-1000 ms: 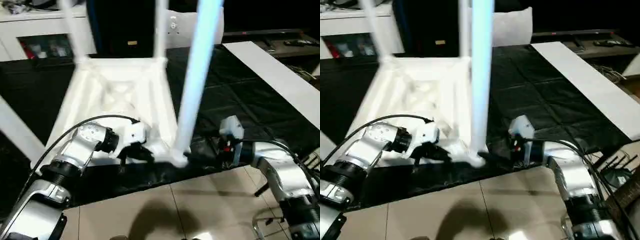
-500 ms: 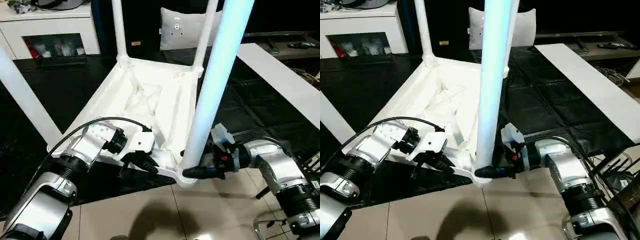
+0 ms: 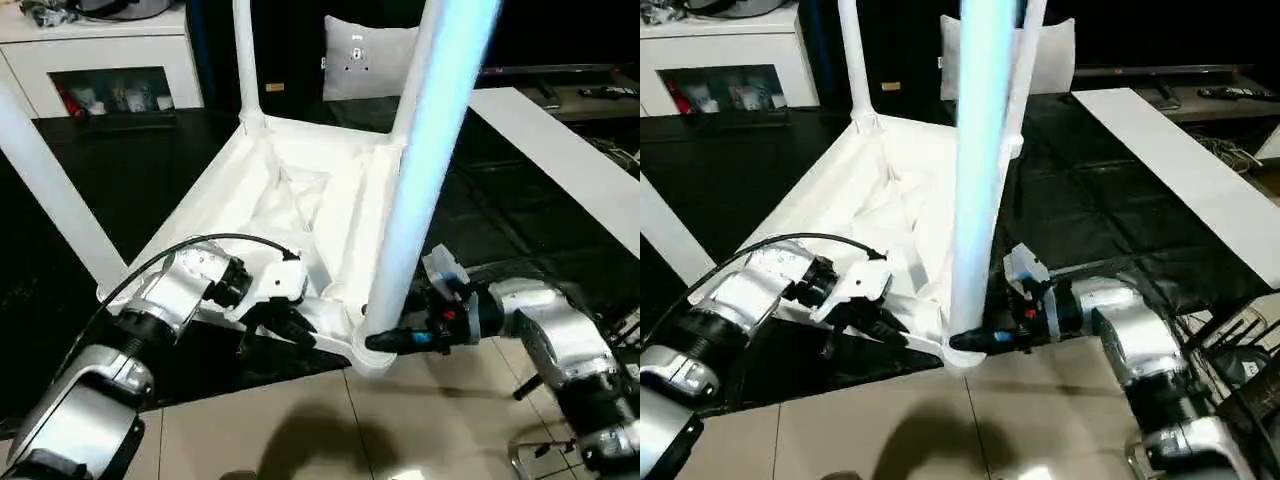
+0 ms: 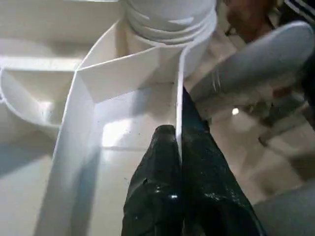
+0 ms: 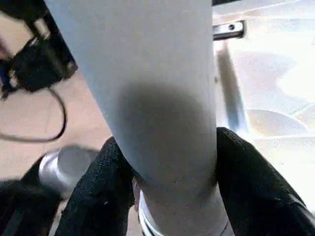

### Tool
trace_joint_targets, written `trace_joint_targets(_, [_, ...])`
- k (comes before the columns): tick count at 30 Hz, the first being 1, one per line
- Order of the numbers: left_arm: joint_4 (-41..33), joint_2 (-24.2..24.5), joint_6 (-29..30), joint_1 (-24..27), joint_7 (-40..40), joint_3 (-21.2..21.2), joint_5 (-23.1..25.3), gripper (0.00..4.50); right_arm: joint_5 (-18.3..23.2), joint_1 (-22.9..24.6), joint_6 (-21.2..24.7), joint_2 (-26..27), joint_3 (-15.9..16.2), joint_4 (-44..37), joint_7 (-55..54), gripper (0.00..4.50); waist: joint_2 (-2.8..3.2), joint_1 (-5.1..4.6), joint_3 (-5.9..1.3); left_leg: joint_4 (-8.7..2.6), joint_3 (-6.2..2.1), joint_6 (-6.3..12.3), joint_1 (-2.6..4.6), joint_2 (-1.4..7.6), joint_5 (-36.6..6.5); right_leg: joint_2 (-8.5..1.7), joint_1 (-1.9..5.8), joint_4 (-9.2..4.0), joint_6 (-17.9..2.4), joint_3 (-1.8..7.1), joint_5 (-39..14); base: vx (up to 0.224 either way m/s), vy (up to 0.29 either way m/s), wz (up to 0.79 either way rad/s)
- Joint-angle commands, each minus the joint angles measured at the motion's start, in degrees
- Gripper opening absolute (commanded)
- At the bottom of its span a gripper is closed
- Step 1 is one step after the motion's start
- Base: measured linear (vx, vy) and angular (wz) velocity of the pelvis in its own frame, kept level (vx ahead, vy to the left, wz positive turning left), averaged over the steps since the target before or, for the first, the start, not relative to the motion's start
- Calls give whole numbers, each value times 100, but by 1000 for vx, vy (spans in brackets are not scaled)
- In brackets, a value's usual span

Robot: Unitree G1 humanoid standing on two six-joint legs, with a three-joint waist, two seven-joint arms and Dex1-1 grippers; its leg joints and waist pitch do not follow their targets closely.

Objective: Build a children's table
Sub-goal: Rotate leg to tighten

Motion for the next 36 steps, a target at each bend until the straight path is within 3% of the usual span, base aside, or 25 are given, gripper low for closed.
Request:
trace_joint_targets(1, [-318, -22, 594, 118, 734, 290, 7, 0, 120, 51, 189, 269, -124, -262, -599, 207, -2, -42, -432, -453, 13, 245, -10, 225, -623, -413, 386, -445, -864, 376, -2052, 0, 0, 0])
trace_joint_targets(3, [-666, -44, 1055, 258, 1075, 460, -41, 0, -38, 119, 254, 496, -207, -332, -1221, 207, -9, -130, -402, -471, 4, 97, -14, 205, -816, -415, 384, -507, -678, 350, -2529, 0, 0, 0])
trace_joint_targets(5, [-862, -136, 1361, 333, 1421, 596, -61, 0, -133, 144, 325, 701, -272, -353, -1685, 206, -17, -215, -393, -469, -18, 55, -69, 164, -895, -397, 416, -552, -476, 300, -2849, 0, 0, 0])
trace_joint_targets(6, [-1003, -236, 1591, 379, 1704, 699, -64, 0, -190, 151, 386, 881, -334, -359, -2046, 206, -5, -278, -398, -460, -15, 31, -35, 161, -934, -394, 382, -579, -436, 291, -2927, 0, 0, 0])
trace_joint_targets(9, [-1184, -437, 1934, 414, 2110, 819, -36, 0, -282, 130, 447, 1160, -413, -349, -2615, 203, -21, -389, -400, -435, -19, 93, -52, 133, -986, -377, 380, -628, -351, 248, -3046, 0, 0, 0])
trace_joint_targets(15, [-1274, -1126, 2459, 264, 3287, 1020, 45, 0, -782, -146, 381, 2013, -600, 70, -4558, 202, -11, -555, -430, -423, -15, 121, -64, 142, -811, -354, 349, -569, -523, 256, -2623, 0, 0, 0])
trace_joint_targets(16, [-1139, -1377, 2432, 133, 3736, 1097, 79, 0, -938, -328, 320, 2340, -759, 392, -5343, 202, -7, -552, -455, -416, -20, 179, -83, 133, -704, -354, 386, -550, -554, 265, -2417, 0, 0, 0])
trace_joint_targets(17, [-1127, -1453, 2450, 102, 3893, 1129, 93, 0, -979, -380, 313, 2438, -816, 479, -5572, 202, 6, -584, -451, -422, -12, 185, -86, 151, -588, -347, 351, -508, -666, 290, -2184, 0, 0, 0])
trace_joint_targets(19, [-970, -1626, 2310, -37, 4303, 1168, 194, 0, -1061, -523, 179, 2657, -864, 707, -5941, 202, -8, -570, -494, -406, -12, 260, -111, 140, -348, -345, 402, -446, -764, 305, -1745, 0, 0, 0])
trace_joint_targets(20, [-970, -1626, 2310, -37, 4303, 1168, 194, 0, -1061, -523, 179, 2657, -864, 707, -5941, 235, 4, -580, -487, -405, 2, 304, -103, 139, -281, -338, 379, -432, -859, 319, -1562, 0, 0, 0])
trace_joint_targets(21, [-853, -1712, 2195, -122, 4524, 1164, 281, 0, -1097, -606, -39, 2848, -959, 825, -6251, 255, -6, -548, -516, -388, 12, 379, -120, 128, -103, -342, 407, -396, -915, 330, -1284, 0, 0, 0])
trace_joint_targets(24, [-847, -1716, 2200, -121, 4546, 1155, 298, 0, -1171, -637, -280, 2905, -1026, 882, -6420, 290, 5, -516, -522, -392, 17, 554, -119, 136, 112, -345, 425, -336, -1050, 340, -808, 0, 0, 0])
trace_joint_targets(28, [-955, -1519, 2106, 16, 4262, 1065, 283, 0, -1185, -510, -582, 2724, -1127, 768, -6320, 320, 11, -508, -513, -393, 27, 649, -100, 148, 62, -348, 423, -334, -1129, 340, -767, 0, 0, 0])
trace_joint_targets(32, [-935, -1380, 1997, 81, 4027, 990, 246, 0, -1136, -370, -764, 2527, -1178, 644, -6100, 356, 13, -514, -493, -406, 31, 615, -95, 155, -140, -345, 423, -367, -1081, 339, -1022, 0, 0, 0])
trace_joint_targets(34, [-863, -1233, 1832, 119, 3760, 916, 232, 0, -1130, -241, -811, 2263, -1161, 543, -5850, 365, 11, -502, -488, -410, 28, 584, -97, 150, -224, -340, 437, -392, -1006, 335, -1149, 0, 0, 0])
trace_joint_targets(35, [-800, -1008, 1551, 198, 3329, 791, 222, 0, -1072, -37, -808, 1841, -1072, 308, -5225, 376, 57, -493, -489, -405, 26, 596, -88, 147, -232, -338, 426, -394, -1011, 337, -1151, 0, 0, 0])
trace_joint_targets(36, [-770, -893, 1335, 249, 3037, 722, 190, 0, -988, 76, -787, 1599, -1007, 147, -4775, 390, 24, -463, -490, -399, 30, 673, -91, 146, -258, -327, 445, -406, -970, 343, -1094, 0, 0, 0])
